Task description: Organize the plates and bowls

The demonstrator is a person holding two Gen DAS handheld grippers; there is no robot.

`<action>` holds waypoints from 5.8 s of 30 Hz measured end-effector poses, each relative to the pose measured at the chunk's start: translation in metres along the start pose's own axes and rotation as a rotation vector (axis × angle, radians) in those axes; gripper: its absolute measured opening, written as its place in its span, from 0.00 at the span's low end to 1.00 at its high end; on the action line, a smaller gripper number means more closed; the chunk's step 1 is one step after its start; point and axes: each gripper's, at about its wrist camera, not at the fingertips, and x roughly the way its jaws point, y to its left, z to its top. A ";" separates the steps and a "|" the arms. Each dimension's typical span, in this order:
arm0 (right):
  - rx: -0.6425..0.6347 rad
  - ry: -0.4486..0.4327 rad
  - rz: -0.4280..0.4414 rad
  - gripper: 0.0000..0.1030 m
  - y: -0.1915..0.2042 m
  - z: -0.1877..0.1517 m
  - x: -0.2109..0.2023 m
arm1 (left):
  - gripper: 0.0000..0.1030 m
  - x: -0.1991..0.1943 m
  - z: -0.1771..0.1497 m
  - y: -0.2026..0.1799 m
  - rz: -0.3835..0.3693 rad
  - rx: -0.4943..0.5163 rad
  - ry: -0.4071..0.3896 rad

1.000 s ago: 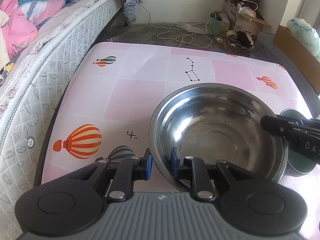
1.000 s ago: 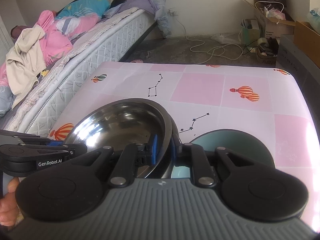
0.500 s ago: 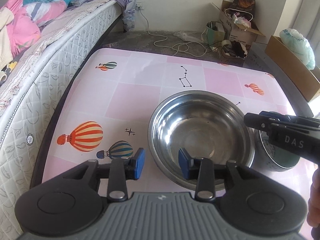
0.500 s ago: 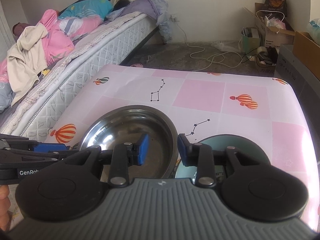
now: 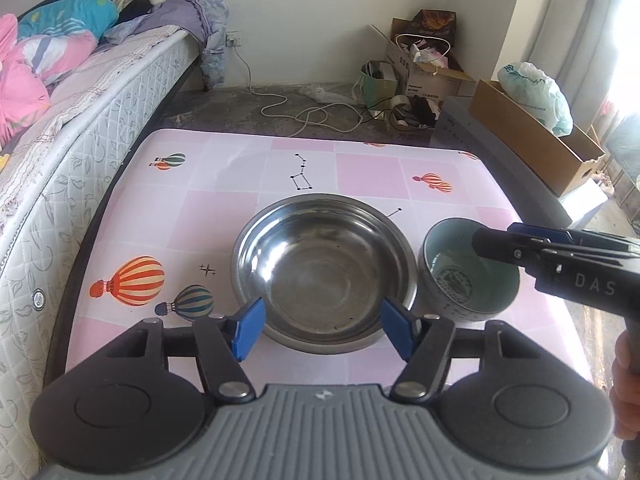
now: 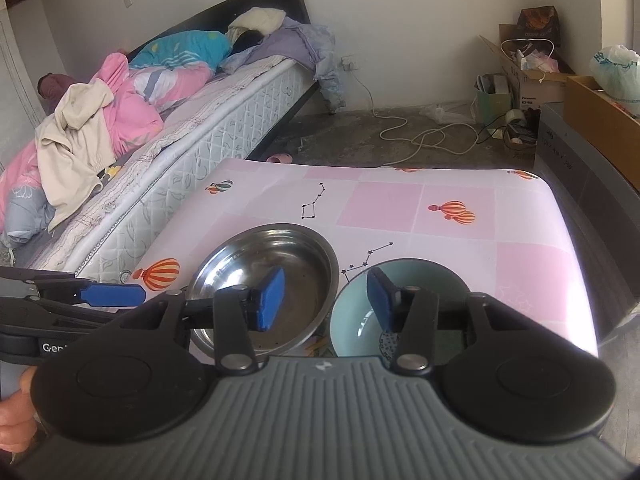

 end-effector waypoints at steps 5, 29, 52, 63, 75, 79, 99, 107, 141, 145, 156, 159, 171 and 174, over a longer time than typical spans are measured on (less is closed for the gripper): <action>0.013 0.004 -0.013 0.47 -0.012 -0.014 -0.021 | 0.67 -0.004 -0.006 -0.013 -0.025 0.025 0.015; 0.106 0.019 -0.061 0.51 -0.068 -0.056 -0.085 | 0.79 0.004 -0.028 -0.071 -0.103 0.096 0.033; 0.159 0.029 -0.112 0.44 -0.106 -0.032 -0.015 | 0.35 0.068 -0.016 -0.085 -0.181 -0.048 0.134; 0.137 0.093 -0.131 0.31 -0.114 -0.014 0.049 | 0.35 0.099 -0.011 -0.087 -0.130 -0.081 0.208; 0.098 0.153 -0.076 0.10 -0.098 -0.023 0.075 | 0.34 0.108 -0.013 -0.098 -0.172 -0.055 0.215; 0.069 0.155 -0.088 0.11 -0.095 -0.025 0.071 | 0.34 0.107 -0.015 -0.104 -0.196 -0.037 0.215; 0.109 0.157 -0.099 0.12 -0.127 -0.047 0.029 | 0.27 0.109 -0.018 -0.097 -0.204 -0.031 0.221; 0.185 0.155 -0.062 0.16 -0.136 -0.054 0.031 | 0.24 0.119 -0.024 -0.104 -0.225 -0.029 0.256; 0.205 0.187 -0.061 0.17 -0.139 -0.056 0.045 | 0.36 0.115 -0.013 -0.056 -0.256 -0.235 0.191; 0.210 0.192 -0.058 0.17 -0.141 -0.056 0.047 | 0.46 0.111 -0.011 -0.055 -0.240 -0.242 0.184; 0.225 0.195 -0.053 0.17 -0.143 -0.054 0.047 | 0.73 0.100 -0.014 -0.047 -0.271 -0.250 0.168; 0.225 0.194 -0.054 0.17 -0.144 -0.054 0.046 | 0.73 0.094 -0.015 -0.048 -0.296 -0.250 0.152; 0.203 0.176 -0.075 0.17 -0.141 -0.054 0.045 | 0.47 0.103 -0.009 -0.079 -0.314 -0.182 0.121; 0.198 0.172 -0.081 0.15 -0.141 -0.054 0.047 | 0.36 0.109 -0.008 -0.088 -0.283 -0.146 0.125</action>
